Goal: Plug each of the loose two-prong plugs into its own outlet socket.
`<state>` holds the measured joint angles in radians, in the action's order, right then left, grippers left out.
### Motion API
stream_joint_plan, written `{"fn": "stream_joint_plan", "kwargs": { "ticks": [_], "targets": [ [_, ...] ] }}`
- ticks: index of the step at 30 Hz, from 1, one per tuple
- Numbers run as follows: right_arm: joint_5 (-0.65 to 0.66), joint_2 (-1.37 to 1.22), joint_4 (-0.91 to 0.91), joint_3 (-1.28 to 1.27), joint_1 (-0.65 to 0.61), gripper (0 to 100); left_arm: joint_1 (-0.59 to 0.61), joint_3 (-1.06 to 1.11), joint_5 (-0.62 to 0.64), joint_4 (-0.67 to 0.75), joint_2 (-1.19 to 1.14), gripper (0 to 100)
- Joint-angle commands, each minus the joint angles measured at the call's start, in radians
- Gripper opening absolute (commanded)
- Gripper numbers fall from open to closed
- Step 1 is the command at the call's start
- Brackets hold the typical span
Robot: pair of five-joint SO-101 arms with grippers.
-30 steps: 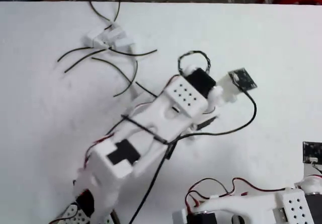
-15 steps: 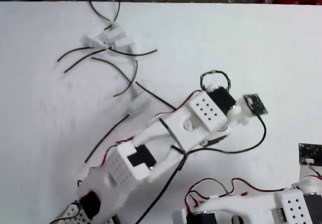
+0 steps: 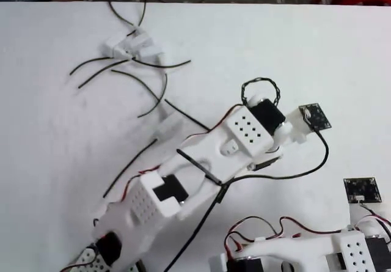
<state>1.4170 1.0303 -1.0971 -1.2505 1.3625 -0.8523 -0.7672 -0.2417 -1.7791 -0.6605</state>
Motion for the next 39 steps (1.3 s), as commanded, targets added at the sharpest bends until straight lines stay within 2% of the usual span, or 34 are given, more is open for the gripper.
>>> {"fn": "stream_joint_plan", "kwargs": {
  "ticks": [1, 8, 15, 23, 34, 39],
  "targets": [
    [0.009, 0.015, -0.002, -0.012, 0.008, 1.9, 0.038, -0.02, -0.008, 0.034, 0.008, 2],
    [0.011, 0.015, -0.002, -0.035, 0.007, 1.9, 0.058, -0.048, 0.0, 0.055, -0.064, 2],
    [0.012, 0.015, -0.002, -0.035, 0.007, 1.9, 0.053, -0.176, 0.035, -0.008, -0.159, 2],
    [0.012, 0.015, 0.025, -0.037, 0.007, 1.9, 0.056, -0.175, 0.06, -0.009, -0.16, 2],
    [0.012, 0.008, 0.025, -0.037, 0.005, 1.9, 0.054, -0.107, 0.199, -0.011, -0.159, 2],
    [0.012, 0.007, 0.025, -0.037, 0.005, 1.9, 0.045, -0.106, 0.216, -0.011, -0.159, 2]
  ]
}}
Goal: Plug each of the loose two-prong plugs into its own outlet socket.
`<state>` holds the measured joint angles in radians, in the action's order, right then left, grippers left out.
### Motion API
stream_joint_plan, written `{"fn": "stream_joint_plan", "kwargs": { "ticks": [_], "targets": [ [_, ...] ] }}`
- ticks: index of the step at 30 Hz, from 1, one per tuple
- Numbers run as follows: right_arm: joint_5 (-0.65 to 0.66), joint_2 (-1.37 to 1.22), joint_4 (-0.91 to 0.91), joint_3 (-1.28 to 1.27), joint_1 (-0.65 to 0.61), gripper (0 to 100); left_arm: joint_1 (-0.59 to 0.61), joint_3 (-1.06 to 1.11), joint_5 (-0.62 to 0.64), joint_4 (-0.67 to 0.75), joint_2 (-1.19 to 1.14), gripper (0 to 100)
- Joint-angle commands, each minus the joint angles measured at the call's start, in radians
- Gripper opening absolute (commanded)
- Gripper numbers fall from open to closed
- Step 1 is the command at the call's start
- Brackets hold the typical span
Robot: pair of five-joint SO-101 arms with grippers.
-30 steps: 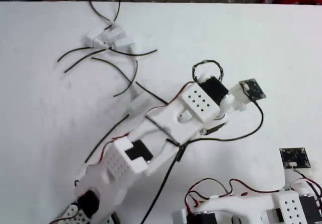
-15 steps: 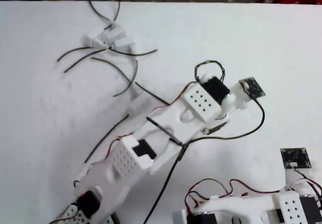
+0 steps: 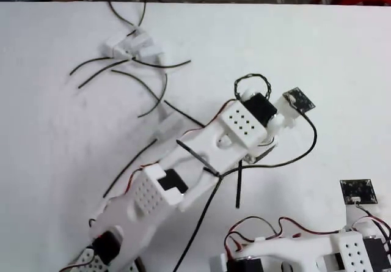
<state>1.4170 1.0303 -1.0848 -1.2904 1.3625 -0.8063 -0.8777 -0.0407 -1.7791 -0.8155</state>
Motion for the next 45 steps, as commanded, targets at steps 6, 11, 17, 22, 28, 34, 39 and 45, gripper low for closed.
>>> {"fn": "stream_joint_plan", "kwargs": {
  "ticks": [6, 11, 17, 22, 28, 34, 39, 45],
  "targets": [
    [0.012, 0.015, 0.015, -0.02, 0.005, 1.9, -0.01, 0.003, 0.011, -0.012, -0.004, 2],
    [0.012, 0.015, 0.015, -0.031, 0.005, 1.9, -0.007, 0.006, 0.011, -0.012, 0.059, 2],
    [0.012, 0.015, 0.015, -0.034, 0.005, 1.9, -0.022, 0.135, 0.011, -0.006, 0.193, 2],
    [0.012, 0.015, 0.015, -0.034, 0.005, 1.9, -0.022, 0.144, 0.012, 0.009, 0.191, 2],
    [0.012, 0.015, 0.015, -0.034, 0.005, 1.9, -0.022, 0.138, 0.017, 0.025, 0.145, 2],
    [0.012, 0.015, 0.015, -0.035, 0.005, 1.9, -0.044, 0.077, 0.021, 0.04, 0.015, 2],
    [0.012, 0.015, 0.015, -0.035, 0.007, 1.9, -0.05, -0.005, 0.038, -0.006, -0.056, 2],
    [0.012, 0.015, 0.015, -0.035, 0.007, 1.9, -0.047, -0.015, 0.018, -0.006, -0.124, 2]
  ]
}}
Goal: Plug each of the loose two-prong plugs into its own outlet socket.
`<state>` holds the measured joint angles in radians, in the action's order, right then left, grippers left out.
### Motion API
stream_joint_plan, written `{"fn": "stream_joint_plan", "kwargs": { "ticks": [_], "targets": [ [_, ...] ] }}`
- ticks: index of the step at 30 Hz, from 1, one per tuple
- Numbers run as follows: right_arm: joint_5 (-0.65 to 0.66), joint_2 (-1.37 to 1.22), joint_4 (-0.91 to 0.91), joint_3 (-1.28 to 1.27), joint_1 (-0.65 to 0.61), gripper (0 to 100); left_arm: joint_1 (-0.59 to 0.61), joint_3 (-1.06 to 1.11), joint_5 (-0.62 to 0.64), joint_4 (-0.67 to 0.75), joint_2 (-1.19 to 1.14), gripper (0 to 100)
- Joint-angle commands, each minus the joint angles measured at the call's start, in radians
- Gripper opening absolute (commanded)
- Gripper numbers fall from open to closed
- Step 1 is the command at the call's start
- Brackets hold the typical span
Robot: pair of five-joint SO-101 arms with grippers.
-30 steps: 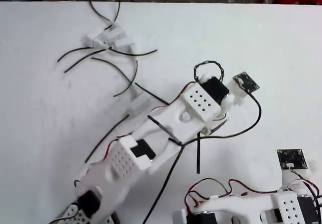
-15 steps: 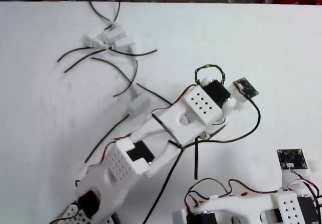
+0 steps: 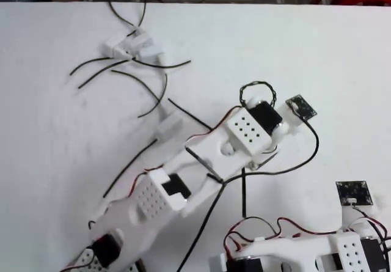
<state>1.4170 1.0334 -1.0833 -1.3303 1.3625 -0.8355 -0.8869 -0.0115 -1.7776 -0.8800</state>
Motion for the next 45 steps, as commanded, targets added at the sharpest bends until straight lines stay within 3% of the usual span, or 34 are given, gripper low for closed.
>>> {"fn": "stream_joint_plan", "kwargs": {
  "ticks": [1, 11, 25, 29, 36, 42, 45],
  "targets": [
    [0.012, 0.012, 0.013, 0.005, 0.007, 1.9, -0.018, -0.005, -0.011, -0.008, -0.067, 2],
    [0.012, 0.007, 0.013, 0.005, 0.007, 1.9, 0.039, -0.008, -0.009, 0.046, -0.116, 2],
    [0.012, 0.012, 0.013, 0.005, 0.007, 1.9, 0.054, 0.025, -0.068, -0.006, -0.117, 3],
    [0.012, 0.012, 0.013, 0.005, 0.007, 1.9, 0.077, -0.026, -0.058, -0.008, -0.097, 15],
    [0.012, 0.012, 0.013, 0.005, 0.007, 1.9, 0.122, -0.055, 0.153, -0.011, 0.021, 22],
    [0.012, 0.012, 0.013, 0.005, 0.007, 1.9, 0.151, -0.06, 0.382, -0.011, 0.076, 22],
    [0.012, 0.012, 0.013, 0.005, 0.005, 1.9, 0.159, -0.061, 0.425, -0.011, 0.124, 22]
  ]
}}
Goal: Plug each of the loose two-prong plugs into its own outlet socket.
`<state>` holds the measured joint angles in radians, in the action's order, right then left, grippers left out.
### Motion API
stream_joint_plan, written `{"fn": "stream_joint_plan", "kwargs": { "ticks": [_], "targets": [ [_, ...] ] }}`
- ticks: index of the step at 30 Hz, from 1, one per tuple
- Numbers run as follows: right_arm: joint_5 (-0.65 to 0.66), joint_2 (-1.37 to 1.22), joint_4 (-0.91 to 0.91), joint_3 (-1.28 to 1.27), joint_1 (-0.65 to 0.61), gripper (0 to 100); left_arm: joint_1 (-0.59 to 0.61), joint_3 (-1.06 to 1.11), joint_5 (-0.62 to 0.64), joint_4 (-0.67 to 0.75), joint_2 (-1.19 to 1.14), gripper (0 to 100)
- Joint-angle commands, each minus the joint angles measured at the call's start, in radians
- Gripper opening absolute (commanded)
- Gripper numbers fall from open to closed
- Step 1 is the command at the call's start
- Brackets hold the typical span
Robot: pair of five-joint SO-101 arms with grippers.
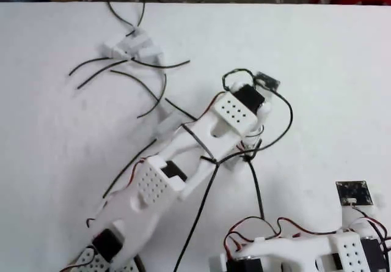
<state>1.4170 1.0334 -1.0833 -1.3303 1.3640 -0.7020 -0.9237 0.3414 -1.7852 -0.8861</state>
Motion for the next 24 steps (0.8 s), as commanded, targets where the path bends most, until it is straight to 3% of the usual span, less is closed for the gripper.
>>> {"fn": "stream_joint_plan", "kwargs": {
  "ticks": [1, 8, 12, 17, 24],
  "targets": [
    [0.012, 0.012, 0.013, 0.005, 0.004, 2.0, 0.025, -0.025, 0.066, -0.003, 0.157, 22],
    [0.005, 0.013, 0.013, 0.014, 0.001, 2.4, 0.056, -0.005, -0.025, -0.005, 0.461, 20],
    [0.003, 0.013, 0.005, 0.011, -0.03, 2.4, 0.153, 0.115, -0.038, -0.003, 0.693, 12],
    [-0.071, 0.013, 0.005, 0.011, -0.054, 2.4, 0.265, 0.313, -0.123, 0.0, 1.024, 12],
    [-0.103, 0.013, 0.005, 0.02, -0.136, 2.4, 0.484, 0.658, -0.137, 0.003, 1.399, 12]
  ]
}}
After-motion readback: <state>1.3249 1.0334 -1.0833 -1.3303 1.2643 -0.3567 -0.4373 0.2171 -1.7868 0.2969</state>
